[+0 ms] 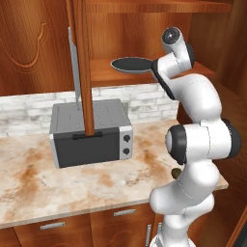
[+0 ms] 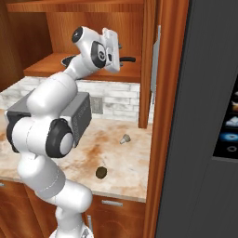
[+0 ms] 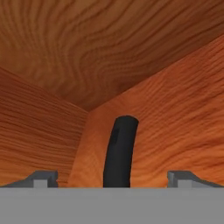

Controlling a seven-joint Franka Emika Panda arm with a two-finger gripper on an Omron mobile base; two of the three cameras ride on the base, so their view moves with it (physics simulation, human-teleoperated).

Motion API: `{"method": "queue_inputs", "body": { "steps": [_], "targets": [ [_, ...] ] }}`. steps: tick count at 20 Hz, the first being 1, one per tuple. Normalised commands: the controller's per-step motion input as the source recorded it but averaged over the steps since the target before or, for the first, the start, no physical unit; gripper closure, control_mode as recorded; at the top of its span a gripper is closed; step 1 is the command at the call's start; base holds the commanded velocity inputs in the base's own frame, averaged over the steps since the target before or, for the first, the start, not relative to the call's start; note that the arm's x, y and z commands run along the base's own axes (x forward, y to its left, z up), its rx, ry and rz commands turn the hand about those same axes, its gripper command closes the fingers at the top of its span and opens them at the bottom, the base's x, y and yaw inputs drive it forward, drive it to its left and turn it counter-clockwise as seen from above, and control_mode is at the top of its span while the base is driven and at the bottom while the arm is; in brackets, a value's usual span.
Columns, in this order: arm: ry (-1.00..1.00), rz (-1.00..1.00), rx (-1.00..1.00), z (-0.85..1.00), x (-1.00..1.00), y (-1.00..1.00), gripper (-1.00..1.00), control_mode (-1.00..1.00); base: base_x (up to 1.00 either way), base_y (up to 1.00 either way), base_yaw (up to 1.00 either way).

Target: Pick the pan from the cabinet and place it on the stove. Then turn on the stove burner for the pan.

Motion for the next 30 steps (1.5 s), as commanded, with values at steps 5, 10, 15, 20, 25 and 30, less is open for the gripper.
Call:
{"method": "queue_inputs", "body": {
  "steps": [5, 10, 15, 20, 25, 30],
  "targets": [
    [0.00, 0.00, 0.01, -0.11, 0.11, 0.00, -1.00, -1.00, 0.00, 0.00, 0.00],
    [0.00, 0.01, 0.00, -0.22, 0.12, 0.00, -1.00, -1.00, 0.00, 0.00, 0.00],
    [-0.03, 0.00, 0.00, -0.34, 0.24, 0.00, -1.00, -1.00, 0.00, 0.00, 0.00],
    [-0.15, 0.02, 0.00, -0.47, 0.25, 0.00, -1.00, -1.00, 0.00, 0.00, 0.00],
    [-0.06, 0.05, 0.00, -0.47, 0.26, 0.00, -1.00, -1.00, 0.00, 0.00, 0.00],
    [0.03, 0.03, 0.00, -0.36, 0.22, -0.02, -1.00, -1.00, 0.00, 0.00, 0.00]
  ]
}}
